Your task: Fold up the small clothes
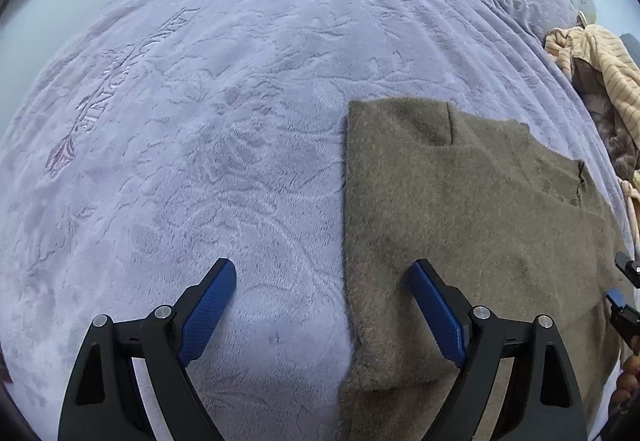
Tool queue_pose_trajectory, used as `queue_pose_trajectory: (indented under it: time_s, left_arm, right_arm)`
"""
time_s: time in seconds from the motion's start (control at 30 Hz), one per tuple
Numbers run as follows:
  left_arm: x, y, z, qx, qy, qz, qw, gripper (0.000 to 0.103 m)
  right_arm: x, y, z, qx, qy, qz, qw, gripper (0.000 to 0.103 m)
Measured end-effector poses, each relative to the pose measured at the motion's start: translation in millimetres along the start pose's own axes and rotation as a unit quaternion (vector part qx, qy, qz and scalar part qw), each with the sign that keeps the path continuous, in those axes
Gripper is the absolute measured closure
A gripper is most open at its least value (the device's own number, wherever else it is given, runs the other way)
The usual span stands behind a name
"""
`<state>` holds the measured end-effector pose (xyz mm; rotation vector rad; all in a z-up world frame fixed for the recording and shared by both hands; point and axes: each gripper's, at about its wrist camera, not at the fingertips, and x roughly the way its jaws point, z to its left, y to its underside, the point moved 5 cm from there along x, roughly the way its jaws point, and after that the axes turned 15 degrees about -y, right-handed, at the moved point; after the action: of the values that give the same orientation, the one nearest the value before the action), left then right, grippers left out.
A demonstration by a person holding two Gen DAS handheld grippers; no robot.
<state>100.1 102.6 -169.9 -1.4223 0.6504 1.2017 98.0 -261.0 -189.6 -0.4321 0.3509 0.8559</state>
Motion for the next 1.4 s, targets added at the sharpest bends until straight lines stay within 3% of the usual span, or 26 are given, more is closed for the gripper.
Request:
queue_pose_trajectory:
  time_s: [0.17,0.3,0.33,0.37,0.4,0.43,0.53,0.6,0.63,0.73,0.83,0.97,1.07,1.17,1.2,1.27,1.3,1.4]
  left_arm:
    - [18,-30,-15,-0.006,0.080,0.040,0.9960,0.014]
    - [29,-53,-25,-0.010,0.117,0.049,0.9919,0.015]
    - [26,-54,-29,-0.011,0.125,0.047,0.9910,0.026]
    - [26,-57,-32,-0.009,0.135,0.047,0.9897,0.048]
    - [27,-59,-35,-0.004,0.141,0.051,0.9887,0.060]
    - [28,-60,-36,0.000,0.141,0.057,0.9883,0.082]
    - [25,-64,-36,0.004,0.155,0.054,0.9865,0.086]
    - [18,-66,-30,0.013,0.161,0.042,0.9860,0.086]
    - [16,-68,-26,0.017,0.162,0.035,0.9861,0.092]
    - [24,-71,-14,0.016,0.161,0.037,0.9862,0.092]
    - [33,-67,-11,0.014,0.165,0.040,0.9854,0.092]
    - [34,-63,-13,0.021,0.158,0.031,0.9868,0.092]
    - [29,-63,-9,0.018,0.150,0.022,0.9883,0.091]
    - [23,-60,-6,0.019,0.137,0.020,0.9902,0.090]
    - [22,-59,-5,0.022,0.131,0.019,0.9909,0.086]
    - [16,-56,-2,0.025,0.097,0.013,0.9949,0.041]
    - [12,-54,0,0.024,0.088,0.004,0.9959,0.035]
    - [3,-43,4,0.027,0.091,0.007,0.9954,0.035]
  right_arm:
    - [8,-9,3,0.008,0.001,0.006,1.000,0.048]
    - [1,-4,-3,0.006,-0.005,0.009,1.000,0.048]
    - [1,-4,-3,0.005,-0.006,0.010,1.000,0.048]
    - [2,-4,-3,0.005,-0.008,0.011,1.000,0.048]
    - [1,-4,-5,0.007,-0.010,0.011,1.000,0.048]
    - [0,-3,-6,0.010,-0.013,0.010,1.000,0.048]
    - [1,-5,-10,0.026,-0.018,0.007,0.999,0.049]
    - [3,-6,-12,0.033,-0.008,0.007,0.999,0.091]
    - [3,-7,-11,0.032,0.002,0.008,0.999,0.097]
    - [-1,-8,9,0.005,-0.009,0.005,1.000,0.097]
    - [-7,-5,24,-0.035,0.005,0.003,0.999,0.097]
    - [-4,6,-11,-0.032,0.066,0.019,0.997,0.096]
    - [-8,12,-29,0.000,0.044,0.010,0.999,0.098]
    - [-14,14,-26,0.003,0.050,0.006,0.999,0.094]
    - [-15,15,-25,0.006,0.052,0.007,0.999,0.094]
    - [-19,15,-25,0.014,0.051,0.008,0.999,0.092]
    - [-23,16,-25,0.018,0.049,0.008,0.999,0.090]
    - [-29,20,-21,0.027,0.039,0.012,0.999,0.079]
